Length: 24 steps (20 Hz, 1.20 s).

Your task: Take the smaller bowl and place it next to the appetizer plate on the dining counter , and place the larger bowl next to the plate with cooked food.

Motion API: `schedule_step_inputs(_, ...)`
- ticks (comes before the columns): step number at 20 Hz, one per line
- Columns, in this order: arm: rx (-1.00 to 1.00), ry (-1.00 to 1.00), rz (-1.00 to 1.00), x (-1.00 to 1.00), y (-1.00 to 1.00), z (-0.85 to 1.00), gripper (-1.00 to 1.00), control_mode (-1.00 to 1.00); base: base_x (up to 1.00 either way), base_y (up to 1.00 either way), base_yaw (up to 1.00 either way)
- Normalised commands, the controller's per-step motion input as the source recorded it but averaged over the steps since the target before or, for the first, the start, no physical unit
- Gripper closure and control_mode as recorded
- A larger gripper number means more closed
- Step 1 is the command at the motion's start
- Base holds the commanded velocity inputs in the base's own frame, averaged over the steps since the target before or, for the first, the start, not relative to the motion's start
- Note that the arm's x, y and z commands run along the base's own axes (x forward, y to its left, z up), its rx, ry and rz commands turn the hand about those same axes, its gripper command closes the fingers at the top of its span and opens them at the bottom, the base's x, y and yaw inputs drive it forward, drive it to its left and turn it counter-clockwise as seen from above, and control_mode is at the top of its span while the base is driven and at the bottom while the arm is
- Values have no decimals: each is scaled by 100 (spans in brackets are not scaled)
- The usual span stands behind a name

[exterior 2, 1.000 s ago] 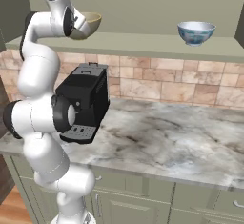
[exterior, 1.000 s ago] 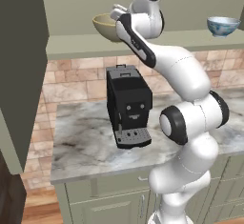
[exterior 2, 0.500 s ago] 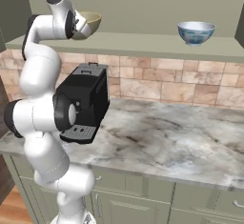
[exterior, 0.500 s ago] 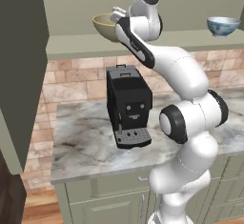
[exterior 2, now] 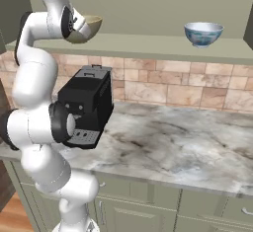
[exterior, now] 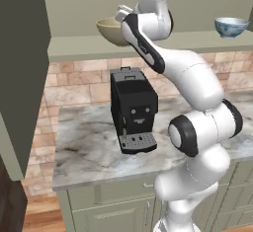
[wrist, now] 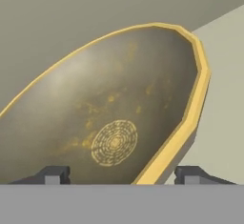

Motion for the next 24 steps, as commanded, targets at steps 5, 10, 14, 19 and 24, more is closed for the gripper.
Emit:
schedule_step_inputs(5,0,0,-1,-100,-35,0,100,-100,0,0,0)
schedule_step_inputs(10,1,-1,-6,-100,-78,-3,100,-100,0,0,0)
schedule_step_inputs(14,0,-4,-2,-100,-49,-13,100,-100,0,0,0)
schedule_step_inputs(19,0,-3,0,-100,-6,-7,100,-100,0,0,0)
schedule_step_inputs(24,0,0,0,-84,-11,0,100,-100,0,0,0)
